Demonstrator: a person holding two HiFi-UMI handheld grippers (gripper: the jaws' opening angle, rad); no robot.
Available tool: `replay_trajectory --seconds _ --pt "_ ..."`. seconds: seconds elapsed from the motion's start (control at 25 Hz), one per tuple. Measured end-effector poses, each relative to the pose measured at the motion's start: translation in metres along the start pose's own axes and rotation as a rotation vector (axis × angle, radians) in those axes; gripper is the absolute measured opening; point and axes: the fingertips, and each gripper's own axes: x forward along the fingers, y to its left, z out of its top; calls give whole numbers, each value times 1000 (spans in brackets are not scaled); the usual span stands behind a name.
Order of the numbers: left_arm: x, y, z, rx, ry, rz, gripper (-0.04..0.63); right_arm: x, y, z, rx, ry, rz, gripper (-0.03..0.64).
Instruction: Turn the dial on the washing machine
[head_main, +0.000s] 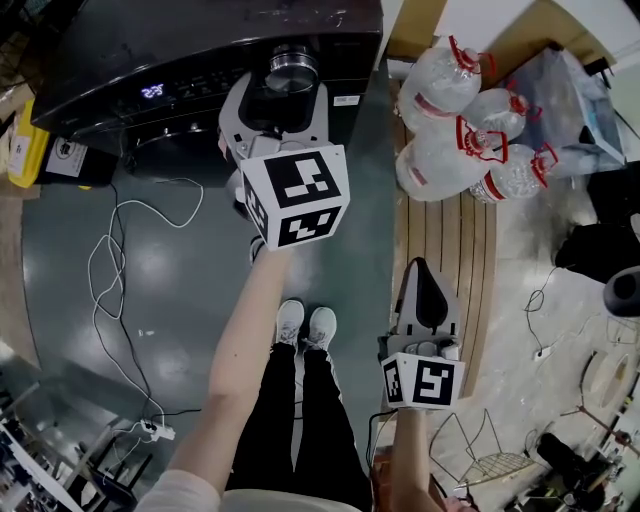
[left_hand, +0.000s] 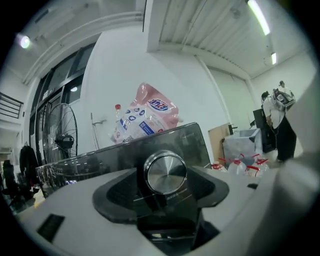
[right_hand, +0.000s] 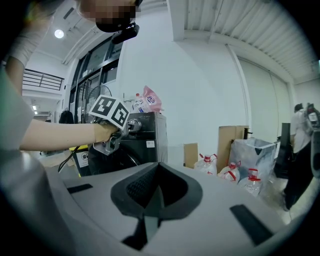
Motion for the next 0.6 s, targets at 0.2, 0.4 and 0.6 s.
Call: replay_trajectory --seconds 0.2,0.4,0.6 --pt "-5 0 1 9 -17 4 308 -1 -2 -2 -2 5 -6 3" --pt "-9 3 12 -6 -39 3 308 0 2 5 -20 -7 -1 3" --pt "-31 19 48 -34 -60 2 308 -6 7 44 -36 -41 0 3"
